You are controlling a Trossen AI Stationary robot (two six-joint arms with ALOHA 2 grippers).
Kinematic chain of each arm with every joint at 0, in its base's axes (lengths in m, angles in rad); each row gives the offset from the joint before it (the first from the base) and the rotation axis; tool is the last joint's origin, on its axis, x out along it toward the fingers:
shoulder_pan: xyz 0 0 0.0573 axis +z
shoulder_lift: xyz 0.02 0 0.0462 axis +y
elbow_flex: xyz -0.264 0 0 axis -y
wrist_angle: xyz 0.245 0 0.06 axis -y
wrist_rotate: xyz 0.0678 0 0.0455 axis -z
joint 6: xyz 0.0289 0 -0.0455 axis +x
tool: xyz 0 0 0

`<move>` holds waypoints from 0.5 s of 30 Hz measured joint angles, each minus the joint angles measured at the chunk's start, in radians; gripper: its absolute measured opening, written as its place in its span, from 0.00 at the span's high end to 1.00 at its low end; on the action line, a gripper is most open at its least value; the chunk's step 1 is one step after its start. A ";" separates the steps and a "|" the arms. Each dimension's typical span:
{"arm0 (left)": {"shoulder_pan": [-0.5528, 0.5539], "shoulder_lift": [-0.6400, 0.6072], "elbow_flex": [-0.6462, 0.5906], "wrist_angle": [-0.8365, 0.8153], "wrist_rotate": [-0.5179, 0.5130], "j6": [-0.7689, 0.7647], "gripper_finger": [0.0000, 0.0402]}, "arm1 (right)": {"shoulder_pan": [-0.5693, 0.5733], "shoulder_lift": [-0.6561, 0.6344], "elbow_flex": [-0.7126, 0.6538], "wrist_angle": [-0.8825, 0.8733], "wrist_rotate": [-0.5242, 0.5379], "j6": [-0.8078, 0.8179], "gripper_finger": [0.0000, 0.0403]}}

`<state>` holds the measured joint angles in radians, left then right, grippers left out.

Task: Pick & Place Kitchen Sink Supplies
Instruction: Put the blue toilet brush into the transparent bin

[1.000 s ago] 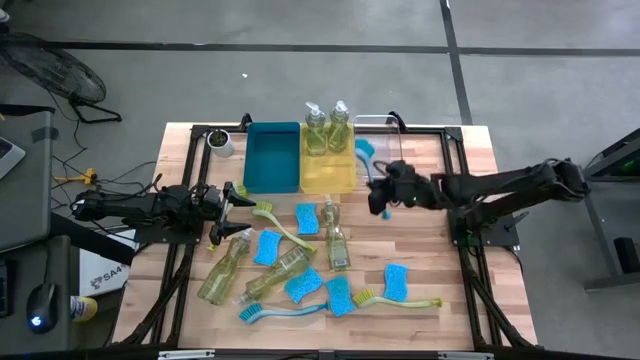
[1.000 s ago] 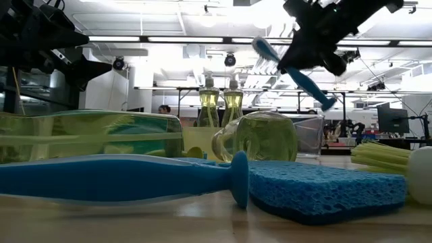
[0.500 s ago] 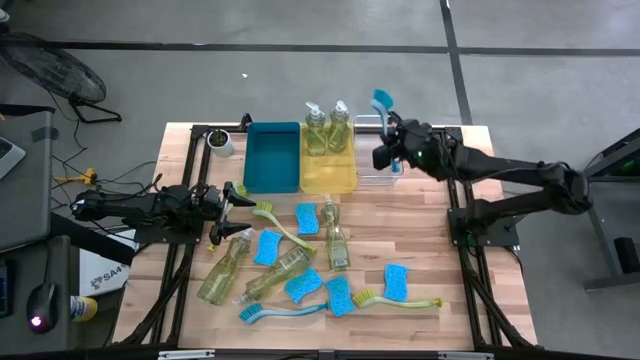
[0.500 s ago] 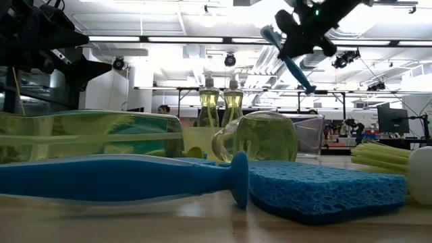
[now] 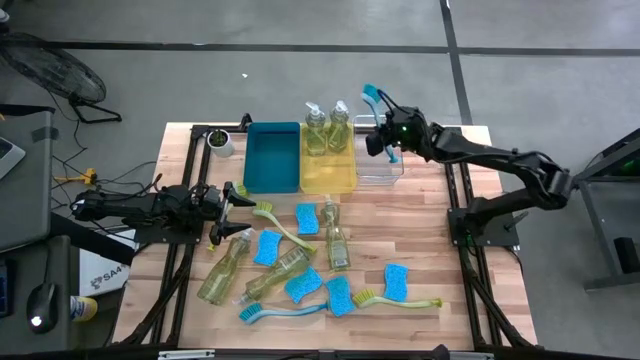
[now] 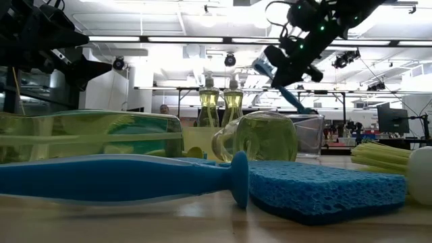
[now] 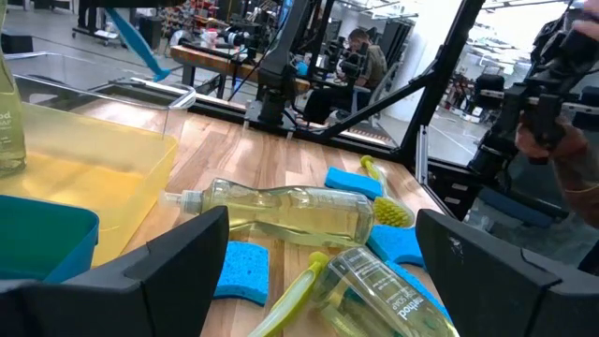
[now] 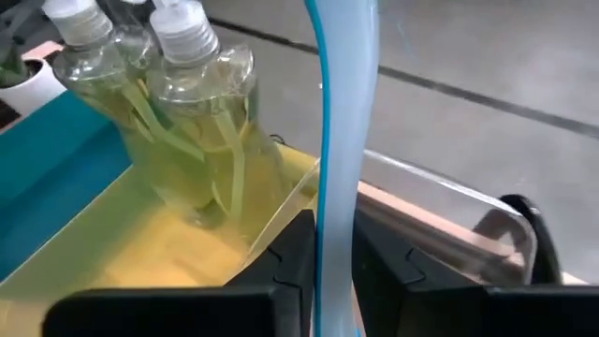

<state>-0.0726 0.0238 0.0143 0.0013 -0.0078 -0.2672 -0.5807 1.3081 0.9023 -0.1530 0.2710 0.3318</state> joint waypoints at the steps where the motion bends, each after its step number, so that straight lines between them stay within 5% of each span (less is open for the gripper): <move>1: 0.000 0.000 0.000 0.000 0.000 0.000 0.15 | -0.008 0.006 0.000 0.001 -0.012 0.000 0.89; 15: 0.000 0.000 0.000 0.000 0.000 0.000 0.15 | -0.064 0.006 0.069 -0.152 -0.185 0.025 0.84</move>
<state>-0.0727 0.0238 0.0143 0.0013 -0.0078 -0.2672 -0.6443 1.3144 0.9714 -0.3046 0.0863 0.3573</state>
